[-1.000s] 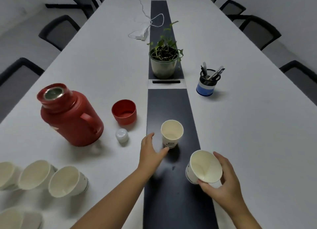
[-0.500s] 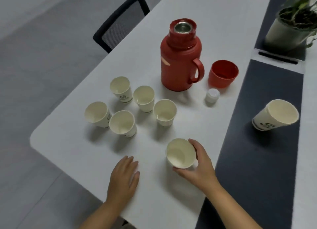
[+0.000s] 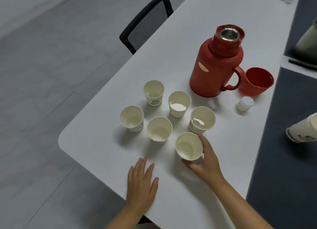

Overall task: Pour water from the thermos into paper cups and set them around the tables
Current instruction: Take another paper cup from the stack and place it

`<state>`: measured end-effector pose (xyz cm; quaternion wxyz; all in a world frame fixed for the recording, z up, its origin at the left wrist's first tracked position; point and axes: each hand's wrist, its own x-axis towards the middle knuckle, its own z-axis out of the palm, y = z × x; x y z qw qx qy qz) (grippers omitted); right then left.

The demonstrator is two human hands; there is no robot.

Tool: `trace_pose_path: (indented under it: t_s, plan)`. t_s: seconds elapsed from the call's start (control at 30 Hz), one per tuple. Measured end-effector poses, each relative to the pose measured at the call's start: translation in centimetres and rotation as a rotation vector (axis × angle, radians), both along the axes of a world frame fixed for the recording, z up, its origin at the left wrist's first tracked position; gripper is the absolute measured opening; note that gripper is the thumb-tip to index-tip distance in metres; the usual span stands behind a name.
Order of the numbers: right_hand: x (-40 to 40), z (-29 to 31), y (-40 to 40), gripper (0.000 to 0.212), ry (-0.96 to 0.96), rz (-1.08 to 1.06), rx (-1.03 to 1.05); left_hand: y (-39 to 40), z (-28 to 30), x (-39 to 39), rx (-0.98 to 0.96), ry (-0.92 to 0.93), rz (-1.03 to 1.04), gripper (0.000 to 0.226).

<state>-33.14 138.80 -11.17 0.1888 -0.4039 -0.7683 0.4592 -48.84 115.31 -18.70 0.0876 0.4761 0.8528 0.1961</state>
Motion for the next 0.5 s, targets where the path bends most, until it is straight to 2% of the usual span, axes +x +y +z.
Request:
trace_pose_path:
  t_s: [0.1,0.17,0.37,0.5]
  plan:
    - [2.1,-0.6,0.1,0.122,-0.07,0.041,-0.017,-0.2,2.4,-1.6,0.157,-0.172,-0.049,0.042]
    - [3.7,-0.5,-0.1,0.126,-0.095,0.039,-0.032,0.9,5.0,-3.1,0.28,-0.196,-0.078,0.039]
    - [5.7,-0.4,-1.2,0.109,-0.117,0.043,0.011,8.2,10.9,-7.2,0.531,-0.209,-0.182,0.033]
    - [3.4,-1.2,-1.2,0.115,-0.112,-0.015,-0.084,13.0,11.9,-8.1,0.587,-0.236,-0.213,0.033]
